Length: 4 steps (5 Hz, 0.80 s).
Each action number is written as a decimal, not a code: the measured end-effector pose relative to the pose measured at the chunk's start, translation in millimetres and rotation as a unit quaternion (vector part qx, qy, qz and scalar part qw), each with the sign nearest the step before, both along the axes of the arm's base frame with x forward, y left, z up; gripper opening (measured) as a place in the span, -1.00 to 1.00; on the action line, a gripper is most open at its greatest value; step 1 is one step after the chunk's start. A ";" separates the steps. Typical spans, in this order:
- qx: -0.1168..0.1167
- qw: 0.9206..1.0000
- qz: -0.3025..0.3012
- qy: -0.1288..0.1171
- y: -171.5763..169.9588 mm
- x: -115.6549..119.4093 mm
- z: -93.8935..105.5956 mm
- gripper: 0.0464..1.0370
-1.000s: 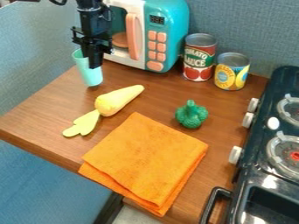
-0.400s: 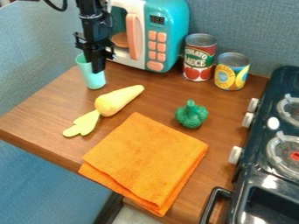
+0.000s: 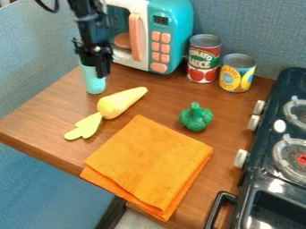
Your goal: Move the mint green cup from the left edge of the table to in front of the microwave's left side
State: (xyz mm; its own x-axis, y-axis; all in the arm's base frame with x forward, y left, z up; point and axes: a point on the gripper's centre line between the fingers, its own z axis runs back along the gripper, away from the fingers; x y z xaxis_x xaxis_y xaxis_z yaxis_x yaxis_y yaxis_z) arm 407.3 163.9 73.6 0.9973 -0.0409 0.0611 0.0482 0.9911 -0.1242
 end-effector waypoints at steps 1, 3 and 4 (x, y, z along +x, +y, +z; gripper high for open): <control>0.001 1.000 0.010 -0.018 6.4 -3.5 14.6 0.79; 0.007 0.998 0.024 -0.049 12.8 -14.4 40.5 0.94; 0.013 0.998 -0.001 -0.054 5.4 -35.1 48.0 0.93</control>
